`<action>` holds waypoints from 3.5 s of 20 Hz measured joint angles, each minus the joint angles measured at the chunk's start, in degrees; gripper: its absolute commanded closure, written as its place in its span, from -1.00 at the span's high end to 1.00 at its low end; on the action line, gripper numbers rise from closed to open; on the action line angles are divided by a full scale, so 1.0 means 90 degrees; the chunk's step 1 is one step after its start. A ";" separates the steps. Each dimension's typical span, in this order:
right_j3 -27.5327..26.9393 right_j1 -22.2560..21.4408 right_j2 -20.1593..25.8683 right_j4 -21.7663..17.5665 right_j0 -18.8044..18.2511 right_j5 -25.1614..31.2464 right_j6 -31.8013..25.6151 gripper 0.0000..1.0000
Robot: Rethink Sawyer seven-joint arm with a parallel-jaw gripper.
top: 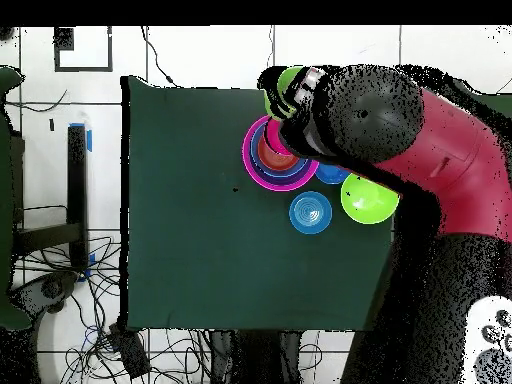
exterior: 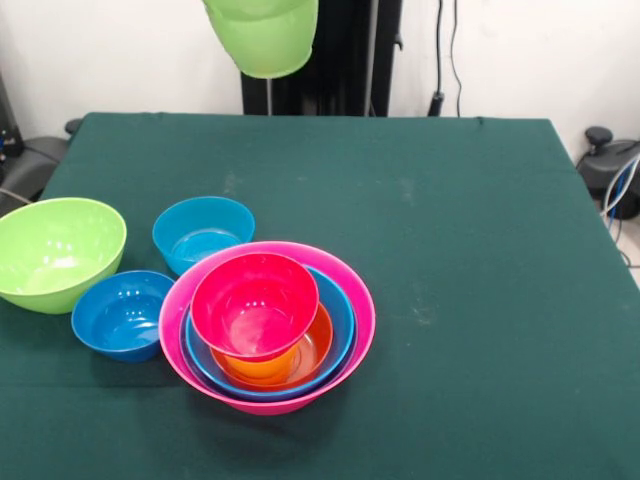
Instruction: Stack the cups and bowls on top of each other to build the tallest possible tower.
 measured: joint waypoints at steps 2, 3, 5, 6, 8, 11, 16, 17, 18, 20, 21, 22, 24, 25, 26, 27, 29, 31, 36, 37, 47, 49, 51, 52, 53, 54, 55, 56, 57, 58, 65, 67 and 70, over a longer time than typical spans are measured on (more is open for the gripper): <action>-0.0056 0.0027 0.0064 -0.0059 -0.0020 0.0024 0.0000 -1.00; -0.0162 0.0071 0.0151 -0.0171 -0.0050 0.0074 0.0000 -1.00; -0.0256 0.0120 0.0209 -0.0250 -0.0071 0.0106 0.0000 -1.00; -0.0373 0.0185 0.0279 -0.0329 -0.0093 0.0131 0.0000 -1.00; -0.0526 0.0287 0.0366 -0.0409 -0.0117 0.0137 0.0000 -1.00; -0.0701 0.0417 0.0459 -0.0490 -0.0141 0.0135 0.0000 -1.00; -0.1053 0.0727 0.0659 -0.0635 -0.0213 0.0135 0.0000 -1.00; -0.1085 0.0760 0.0682 -0.0650 -0.0222 0.0136 0.0000 -1.00; -0.1164 0.0853 0.0743 -0.0695 -0.0245 0.0135 0.0000 -1.00; -0.1241 0.0954 0.0795 -0.0747 -0.0262 0.0136 0.0000 -1.00; -0.1278 0.1004 0.0820 -0.0770 -0.0269 0.0136 0.0000 -1.00; -0.1297 0.1034 0.0835 -0.0782 -0.0272 0.0135 0.0000 -1.00; -0.1326 0.1093 0.0866 -0.0798 -0.0277 0.0135 0.0000 -1.00; -0.1350 0.1176 0.0902 -0.0806 -0.0279 0.0135 0.0000 -1.00; -0.1354 0.1201 0.0911 -0.0808 -0.0278 0.0135 0.0000 -1.00; -0.1359 0.1225 0.0920 -0.0811 -0.0278 0.0135 0.0000 -1.00; -0.1361 0.1305 0.0948 -0.0828 -0.0281 0.0135 0.0000 -1.00; -0.1361 0.1362 0.0979 -0.0839 -0.0293 0.0133 0.0000 -1.00; -0.1362 0.1479 0.1108 -0.0874 -0.0377 0.0049 0.0000 -1.00; -0.1362 0.1526 0.1170 -0.0915 -0.0442 -0.0041 0.0000 -1.00; -0.1362 0.1674 0.1385 -0.1198 -0.0799 -0.0523 0.0000 -1.00; -0.1362 0.1692 0.1437 -0.1263 -0.0881 -0.0597 0.0000 -1.00; -0.1350 0.1697 0.1503 -0.1344 -0.0968 -0.0658 0.0000 -1.00; -0.1342 0.1697 0.1520 -0.1365 -0.0994 -0.0677 0.0000 -1.00; -0.1335 0.1698 0.1530 -0.1379 -0.1012 -0.0689 0.0000 -1.00; -0.1312 0.1697 0.1540 -0.1397 -0.1037 -0.0710 0.0000 -1.00; -0.1290 0.1696 0.1550 -0.1416 -0.1061 -0.0732 0.0000 -1.00; -0.1255 0.1693 0.1553 -0.1429 -0.1077 -0.0751 0.0000 -1.00; -0.1164 0.1682 0.1555 -0.1435 -0.1094 -0.0798 0.0000 -1.00; -0.1129 0.1677 0.1559 -0.1441 -0.1099 -0.0815 0.0000 -1.00; -0.0674 0.1592 0.1635 -0.1451 -0.1120 -0.1019 0.0000 -1.00; -0.0478 0.1528 0.1670 -0.1451 -0.1120 -0.1082 0.0000 -1.00; -0.0320 0.1465 0.1706 -0.1450 -0.1120 -0.1123 0.0000 -1.00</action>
